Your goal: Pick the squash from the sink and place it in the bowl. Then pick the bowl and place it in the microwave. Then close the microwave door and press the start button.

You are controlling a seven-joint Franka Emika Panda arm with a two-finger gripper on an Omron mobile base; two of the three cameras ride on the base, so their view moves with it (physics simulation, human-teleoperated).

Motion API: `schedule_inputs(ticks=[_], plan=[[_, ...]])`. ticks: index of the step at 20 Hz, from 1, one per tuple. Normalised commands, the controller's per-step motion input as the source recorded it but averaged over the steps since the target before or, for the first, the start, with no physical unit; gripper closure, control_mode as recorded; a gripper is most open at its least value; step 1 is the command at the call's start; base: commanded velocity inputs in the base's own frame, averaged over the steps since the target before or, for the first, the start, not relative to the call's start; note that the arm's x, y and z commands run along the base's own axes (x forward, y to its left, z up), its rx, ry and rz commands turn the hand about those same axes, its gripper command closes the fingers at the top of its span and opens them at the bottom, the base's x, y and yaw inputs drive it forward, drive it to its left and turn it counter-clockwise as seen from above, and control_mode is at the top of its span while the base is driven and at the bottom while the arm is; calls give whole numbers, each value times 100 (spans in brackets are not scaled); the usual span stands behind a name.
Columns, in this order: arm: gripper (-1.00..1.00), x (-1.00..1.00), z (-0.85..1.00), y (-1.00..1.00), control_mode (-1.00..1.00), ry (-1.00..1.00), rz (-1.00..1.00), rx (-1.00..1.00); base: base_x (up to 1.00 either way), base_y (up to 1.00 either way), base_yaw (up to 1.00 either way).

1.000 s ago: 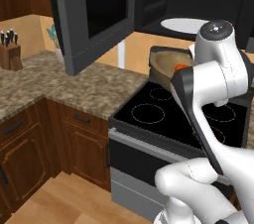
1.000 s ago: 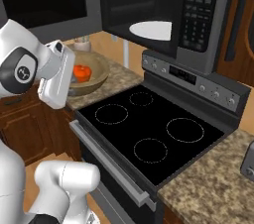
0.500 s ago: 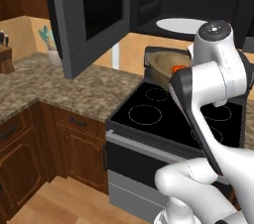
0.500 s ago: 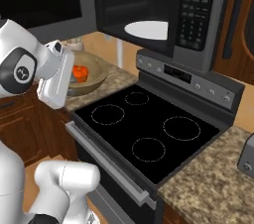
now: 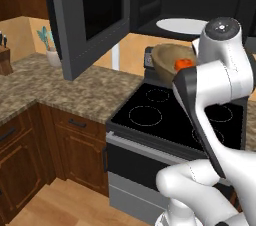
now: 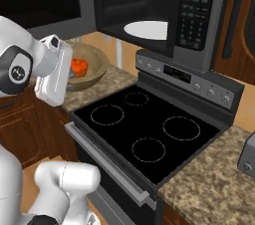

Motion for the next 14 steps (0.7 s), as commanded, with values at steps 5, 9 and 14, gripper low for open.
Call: schedule_inputs(ticks=[5, 9, 14], plan=[[100, -1, 45, 0, -100, -6, -5, -20, 0, 0, 0], [100, 2, 43, -17, -100, 0, -13, -11, 0, 0, 0], [100, 2, 31, -35, -100, -5, -10, 0, 0, 0, 0]])
